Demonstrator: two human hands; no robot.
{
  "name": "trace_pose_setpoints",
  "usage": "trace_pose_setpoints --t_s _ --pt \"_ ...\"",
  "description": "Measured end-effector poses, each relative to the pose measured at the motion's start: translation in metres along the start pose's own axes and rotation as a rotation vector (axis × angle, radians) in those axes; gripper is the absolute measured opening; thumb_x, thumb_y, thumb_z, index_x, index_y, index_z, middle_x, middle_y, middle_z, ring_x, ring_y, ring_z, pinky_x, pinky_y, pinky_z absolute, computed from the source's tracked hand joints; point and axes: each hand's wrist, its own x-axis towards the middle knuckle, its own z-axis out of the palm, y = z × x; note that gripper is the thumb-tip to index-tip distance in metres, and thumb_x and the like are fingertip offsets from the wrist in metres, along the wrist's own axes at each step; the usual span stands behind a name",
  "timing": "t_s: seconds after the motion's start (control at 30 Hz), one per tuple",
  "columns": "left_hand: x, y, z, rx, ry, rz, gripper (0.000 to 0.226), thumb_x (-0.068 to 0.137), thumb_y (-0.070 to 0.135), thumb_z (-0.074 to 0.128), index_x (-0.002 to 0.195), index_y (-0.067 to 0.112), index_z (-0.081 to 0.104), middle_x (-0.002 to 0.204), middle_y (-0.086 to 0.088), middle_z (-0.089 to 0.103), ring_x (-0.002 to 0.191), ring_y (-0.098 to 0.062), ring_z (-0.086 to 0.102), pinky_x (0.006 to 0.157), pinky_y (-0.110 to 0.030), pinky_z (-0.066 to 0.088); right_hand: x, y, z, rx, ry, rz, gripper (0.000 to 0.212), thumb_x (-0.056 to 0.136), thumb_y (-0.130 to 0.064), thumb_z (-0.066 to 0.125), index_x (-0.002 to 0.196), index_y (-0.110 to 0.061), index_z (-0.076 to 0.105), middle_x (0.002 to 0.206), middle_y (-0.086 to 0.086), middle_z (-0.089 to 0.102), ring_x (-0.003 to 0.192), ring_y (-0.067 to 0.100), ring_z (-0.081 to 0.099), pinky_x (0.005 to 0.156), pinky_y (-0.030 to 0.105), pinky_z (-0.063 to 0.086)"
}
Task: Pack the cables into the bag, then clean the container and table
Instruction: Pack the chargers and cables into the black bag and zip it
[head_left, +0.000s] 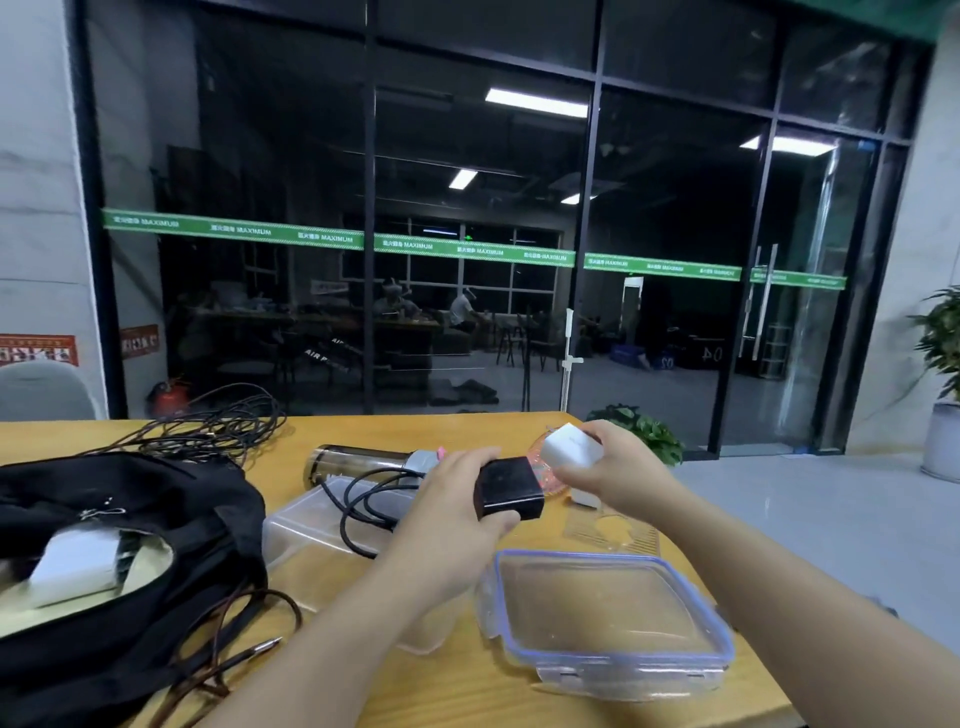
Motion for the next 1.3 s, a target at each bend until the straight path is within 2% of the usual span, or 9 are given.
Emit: trace_pose_setpoints --t_s 0.13,0.27,0.37,0.43,0.57,0.67,0.8,0.97,1.3 --pt "-0.01 -0.007 -0.025 -0.015 0.053 -0.055 0.053 0.087 0.019 0.063 0.133 0.03 0.04 0.121 0.018 0.041 0.108 0.0 0.041 0.088 -0.016 0.034 -0.001 -0.025 0.015 0.062 -0.001 -0.048 0.03 0.082 -0.026 0.069 0.105 -0.024 0.049 0.086 -0.014 0.051 0.068 0.004 0.052 0.046 0.013 0.039" --pt "-0.017 -0.022 -0.051 0.014 0.115 -0.092 0.055 0.084 0.02 0.065 0.132 0.031 0.042 0.123 0.018 0.043 0.12 -0.005 0.043 0.099 -0.024 0.038 0.0 -0.053 0.038 0.125 -0.011 -0.111 0.043 0.078 -0.031 0.071 0.116 -0.019 0.054 0.097 -0.008 0.058 0.081 0.011 0.058 0.056 0.019 0.04" --pt "-0.024 -0.029 -0.069 0.026 0.154 -0.109 0.054 0.086 0.019 0.064 0.133 0.03 0.04 0.123 0.017 0.042 0.114 -0.004 0.044 0.083 -0.005 0.036 -0.003 -0.076 0.053 0.155 -0.033 -0.166 0.039 0.081 -0.03 0.07 0.115 -0.022 0.052 0.099 -0.008 0.055 0.082 0.008 0.055 0.06 0.019 0.045" --pt "-0.029 -0.035 -0.081 0.045 0.197 -0.111 0.055 0.087 0.02 0.063 0.135 0.029 0.039 0.122 0.017 0.04 0.112 -0.001 0.041 0.077 -0.006 0.032 -0.006 -0.09 0.063 0.184 -0.046 -0.199 0.039 0.082 -0.03 0.069 0.115 -0.022 0.052 0.102 -0.006 0.057 0.086 0.011 0.057 0.067 0.023 0.048" --pt "-0.043 -0.054 -0.11 0.101 0.296 -0.154 0.057 0.086 0.021 0.064 0.137 0.027 0.039 0.125 0.016 0.043 0.111 0.0 0.039 0.089 -0.014 0.029 -0.013 -0.116 0.087 0.266 -0.093 -0.266 0.04 0.08 -0.032 0.071 0.115 -0.026 0.051 0.102 -0.01 0.057 0.086 0.01 0.058 0.063 0.02 0.048" --pt "-0.057 -0.077 -0.139 0.198 0.359 -0.208 0.059 0.084 0.021 0.066 0.137 0.024 0.04 0.13 0.012 0.045 0.118 -0.005 0.042 0.098 -0.02 0.032 -0.016 -0.134 0.107 0.308 -0.131 -0.317 0.043 0.08 -0.034 0.072 0.117 -0.025 0.053 0.103 -0.011 0.058 0.089 0.008 0.058 0.073 0.024 0.052" --pt "-0.076 -0.103 -0.183 0.323 0.39 -0.313 0.06 0.083 0.024 0.067 0.137 0.024 0.041 0.128 0.01 0.045 0.123 -0.011 0.043 0.094 -0.021 0.032 -0.021 -0.157 0.135 0.306 -0.187 -0.377 0.041 0.082 -0.034 0.07 0.119 -0.026 0.053 0.103 -0.016 0.056 0.089 0.003 0.054 0.072 0.006 0.04" --pt "-0.096 -0.137 -0.227 0.46 0.331 -0.464 0.066 0.082 0.028 0.069 0.14 0.024 0.038 0.142 0.006 0.042 0.128 -0.015 0.042 0.106 -0.032 0.035 -0.022 -0.181 0.182 0.323 -0.286 -0.393 0.047 0.081 -0.04 0.068 0.123 -0.026 0.052 0.113 -0.01 0.057 0.101 0.011 0.054 0.081 0.025 0.045" --pt "-0.122 -0.191 -0.233 0.49 0.335 -0.581 0.062 0.083 0.024 0.068 0.137 0.015 0.041 0.134 -0.003 0.047 0.122 -0.022 0.042 0.105 -0.034 0.033 -0.021 -0.206 0.247 0.219 -0.461 -0.422 0.056 0.082 -0.04 0.067 0.131 -0.021 0.047 0.121 -0.005 0.056 0.107 0.014 0.053 0.089 0.027 0.044"
